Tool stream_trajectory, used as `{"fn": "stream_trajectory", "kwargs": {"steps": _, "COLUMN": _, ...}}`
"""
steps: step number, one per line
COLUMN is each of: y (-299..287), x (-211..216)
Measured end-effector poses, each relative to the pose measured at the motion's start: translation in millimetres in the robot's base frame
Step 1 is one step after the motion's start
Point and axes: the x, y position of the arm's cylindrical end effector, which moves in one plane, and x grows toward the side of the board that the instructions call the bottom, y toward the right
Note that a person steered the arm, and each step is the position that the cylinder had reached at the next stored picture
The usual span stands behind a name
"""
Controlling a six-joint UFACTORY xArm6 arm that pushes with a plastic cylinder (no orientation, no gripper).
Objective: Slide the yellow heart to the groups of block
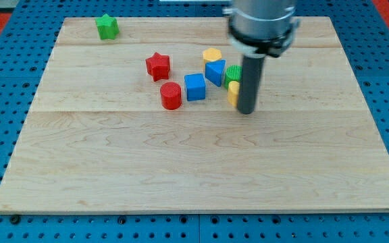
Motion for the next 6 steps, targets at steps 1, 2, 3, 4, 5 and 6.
{"fn": "stream_trajectory", "kwargs": {"steps": 1, "y": 24, "x": -14}}
{"fn": "stream_trajectory", "kwargs": {"steps": 2, "y": 3, "x": -3}}
{"fn": "stream_trajectory", "kwargs": {"steps": 3, "y": -49, "x": -2}}
{"fn": "stream_trajectory", "kwargs": {"steps": 4, "y": -86, "x": -37}}
{"fn": "stream_trajectory", "kwargs": {"steps": 5, "y": -50, "x": -35}}
{"fn": "stream_trajectory", "kwargs": {"steps": 6, "y": 3, "x": -39}}
